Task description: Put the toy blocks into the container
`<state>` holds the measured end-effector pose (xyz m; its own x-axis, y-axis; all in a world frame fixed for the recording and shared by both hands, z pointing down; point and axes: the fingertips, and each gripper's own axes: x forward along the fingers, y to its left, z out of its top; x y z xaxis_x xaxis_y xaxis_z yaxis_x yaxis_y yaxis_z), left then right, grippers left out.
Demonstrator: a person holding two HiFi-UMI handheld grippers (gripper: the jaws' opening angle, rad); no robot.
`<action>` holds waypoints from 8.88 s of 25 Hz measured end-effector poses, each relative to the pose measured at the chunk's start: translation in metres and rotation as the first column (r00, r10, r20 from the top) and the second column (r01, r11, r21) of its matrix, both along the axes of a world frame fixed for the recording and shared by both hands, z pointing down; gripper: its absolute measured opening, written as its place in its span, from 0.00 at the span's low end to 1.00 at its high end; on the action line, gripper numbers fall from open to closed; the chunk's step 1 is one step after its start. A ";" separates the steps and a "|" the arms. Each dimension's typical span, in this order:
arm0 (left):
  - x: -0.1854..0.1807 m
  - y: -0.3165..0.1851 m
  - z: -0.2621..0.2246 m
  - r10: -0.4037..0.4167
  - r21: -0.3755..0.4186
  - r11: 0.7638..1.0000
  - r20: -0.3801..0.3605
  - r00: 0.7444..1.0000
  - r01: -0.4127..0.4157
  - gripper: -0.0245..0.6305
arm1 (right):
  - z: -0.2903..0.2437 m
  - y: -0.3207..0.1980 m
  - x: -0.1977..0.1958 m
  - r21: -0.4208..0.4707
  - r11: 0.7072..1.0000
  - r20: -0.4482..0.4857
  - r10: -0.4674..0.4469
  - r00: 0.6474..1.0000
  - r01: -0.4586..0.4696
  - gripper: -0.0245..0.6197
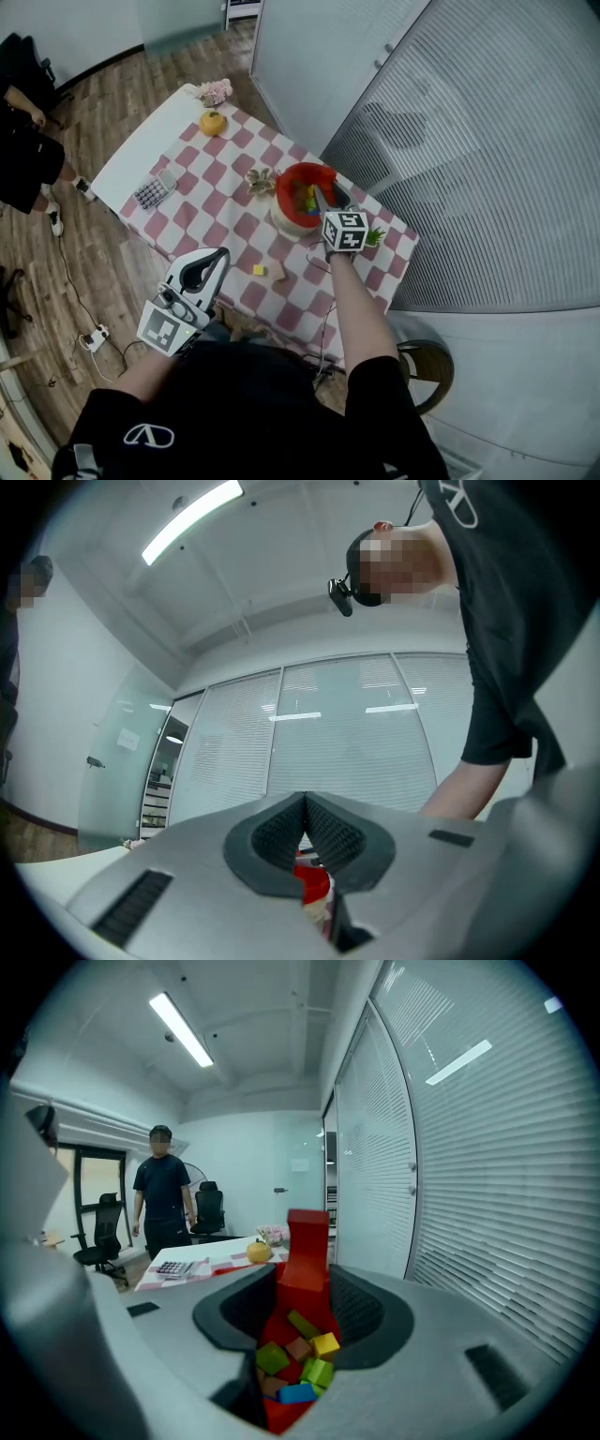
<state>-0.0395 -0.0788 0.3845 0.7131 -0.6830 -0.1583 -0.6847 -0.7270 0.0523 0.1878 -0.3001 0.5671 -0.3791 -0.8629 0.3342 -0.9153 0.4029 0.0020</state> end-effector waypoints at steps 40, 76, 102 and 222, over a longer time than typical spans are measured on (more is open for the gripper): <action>0.030 -0.008 0.000 0.108 0.011 0.994 -0.003 0.994 -0.108 0.05 | -0.179 0.227 -0.061 0.384 0.917 0.132 -0.168 0.977 0.106 0.38; -0.011 -0.005 0.009 -0.014 -0.011 1.000 0.021 1.000 0.014 0.05 | 0.227 0.207 -0.089 -0.806 0.579 -0.113 -0.352 0.929 0.122 0.34; -0.002 -0.001 0.002 0.010 0.007 1.000 -0.021 1.000 -0.010 0.05 | 0.126 0.193 -0.085 -0.613 0.754 -0.045 -0.330 0.943 0.235 0.25; 0.005 -0.007 0.005 0.041 -0.004 0.999 0.010 0.999 -0.041 0.05 | -0.142 0.204 -0.116 0.291 0.920 0.114 -0.305 0.946 0.262 0.34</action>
<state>-0.0342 -0.0857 0.3895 0.7418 -0.6539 -0.1486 -0.6551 -0.7540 0.0480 0.0718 -0.0961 0.4254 -0.6488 -0.7606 0.0237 -0.7605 0.6492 0.0147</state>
